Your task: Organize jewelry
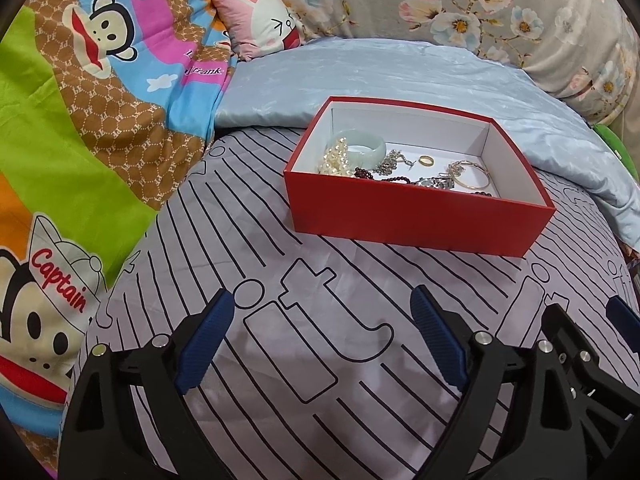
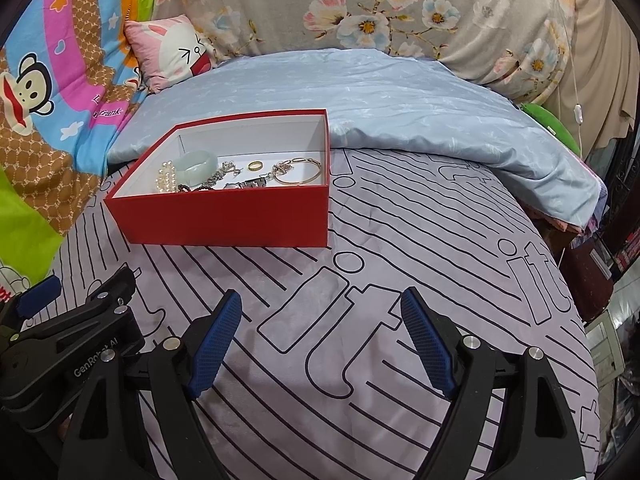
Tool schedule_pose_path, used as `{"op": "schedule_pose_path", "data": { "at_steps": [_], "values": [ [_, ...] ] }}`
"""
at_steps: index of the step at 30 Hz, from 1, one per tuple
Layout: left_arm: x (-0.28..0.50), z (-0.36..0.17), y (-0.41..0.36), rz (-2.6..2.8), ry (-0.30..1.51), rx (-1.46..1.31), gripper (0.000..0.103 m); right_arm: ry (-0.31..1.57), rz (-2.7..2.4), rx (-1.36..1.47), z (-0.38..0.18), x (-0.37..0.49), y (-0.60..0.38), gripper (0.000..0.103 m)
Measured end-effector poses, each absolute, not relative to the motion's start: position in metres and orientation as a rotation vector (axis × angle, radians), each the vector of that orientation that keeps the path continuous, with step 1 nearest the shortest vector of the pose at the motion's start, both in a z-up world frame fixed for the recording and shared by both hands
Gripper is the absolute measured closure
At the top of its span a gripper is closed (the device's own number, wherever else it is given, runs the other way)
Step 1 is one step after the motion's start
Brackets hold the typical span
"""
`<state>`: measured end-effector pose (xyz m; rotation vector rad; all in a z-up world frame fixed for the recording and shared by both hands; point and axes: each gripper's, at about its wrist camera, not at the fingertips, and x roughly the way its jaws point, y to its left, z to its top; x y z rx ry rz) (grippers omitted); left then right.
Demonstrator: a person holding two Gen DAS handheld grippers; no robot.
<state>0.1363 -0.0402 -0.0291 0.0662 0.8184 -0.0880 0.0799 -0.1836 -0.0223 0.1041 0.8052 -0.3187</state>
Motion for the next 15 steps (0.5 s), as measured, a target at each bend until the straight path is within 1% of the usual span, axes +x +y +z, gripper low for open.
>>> {"op": "schedule_pose_path", "data": {
  "at_steps": [15],
  "values": [
    [0.1348, -0.0297, -0.0471, -0.097, 0.803, 0.114, 0.016, 0.811, -0.334, 0.103, -0.0244, 0.0779, -0.1844, 0.022]
  ]
}}
